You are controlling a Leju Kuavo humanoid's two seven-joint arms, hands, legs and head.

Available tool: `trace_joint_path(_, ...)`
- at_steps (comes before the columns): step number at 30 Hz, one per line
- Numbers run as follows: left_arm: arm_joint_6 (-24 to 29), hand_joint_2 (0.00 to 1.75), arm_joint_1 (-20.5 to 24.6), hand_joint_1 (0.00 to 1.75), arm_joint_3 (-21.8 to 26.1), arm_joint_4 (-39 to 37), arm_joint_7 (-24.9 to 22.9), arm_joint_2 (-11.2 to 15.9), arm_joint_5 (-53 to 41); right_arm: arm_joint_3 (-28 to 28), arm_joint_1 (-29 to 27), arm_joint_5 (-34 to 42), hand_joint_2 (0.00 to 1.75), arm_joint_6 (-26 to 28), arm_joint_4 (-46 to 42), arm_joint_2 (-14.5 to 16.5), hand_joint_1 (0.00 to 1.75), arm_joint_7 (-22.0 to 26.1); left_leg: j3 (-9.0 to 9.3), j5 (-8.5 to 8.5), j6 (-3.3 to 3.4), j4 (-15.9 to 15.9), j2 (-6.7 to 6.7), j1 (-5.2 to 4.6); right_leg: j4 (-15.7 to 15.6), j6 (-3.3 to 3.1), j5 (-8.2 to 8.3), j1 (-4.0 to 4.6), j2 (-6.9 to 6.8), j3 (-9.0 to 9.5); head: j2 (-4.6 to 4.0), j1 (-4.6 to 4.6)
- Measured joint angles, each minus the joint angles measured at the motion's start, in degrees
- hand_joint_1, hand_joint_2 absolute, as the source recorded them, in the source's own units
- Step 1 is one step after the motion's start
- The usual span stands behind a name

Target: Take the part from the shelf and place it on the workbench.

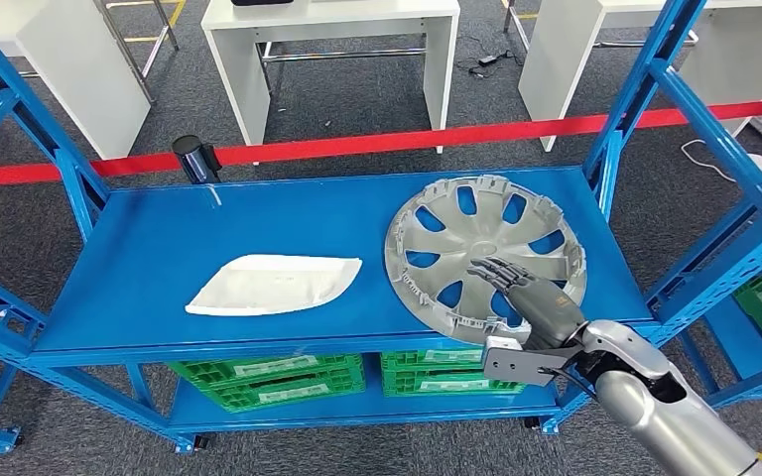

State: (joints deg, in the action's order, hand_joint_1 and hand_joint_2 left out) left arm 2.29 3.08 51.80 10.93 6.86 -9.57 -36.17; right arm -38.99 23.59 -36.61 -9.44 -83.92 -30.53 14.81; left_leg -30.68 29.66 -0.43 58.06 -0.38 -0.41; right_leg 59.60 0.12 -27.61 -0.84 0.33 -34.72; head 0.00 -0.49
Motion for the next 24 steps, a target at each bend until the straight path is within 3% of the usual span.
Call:
trace_joint_path(16, -0.1, 0.0, 0.0, 0.0, 0.0, 0.0, 0.1, 0.2, -0.3, -5.1, 3.2, -0.2, 1.75, 0.9, 3.6, -0.8, 0.0, -1.5, 0.01, 0.0, 0.0, 0.0, 0.0, 0.0, 0.0, 0.0, 0.0, 0.0, 0.0, 0.0, 0.0, 0.01)
trace_joint_path(24, -0.5, 0.0, -0.1, 0.0, 0.6, 0.0, 0.2, 0.3, -1.0, -7.3, 5.0, 1.8, 1.75, -1.8, 3.6, -4.9, 0.0, -3.3, 0.01, 0.01, 0.01, 0.0, -0.02, -0.01, 0.0, 0.0, 0.0, -0.02, -0.04, 0.0, 0.0, 0.01)
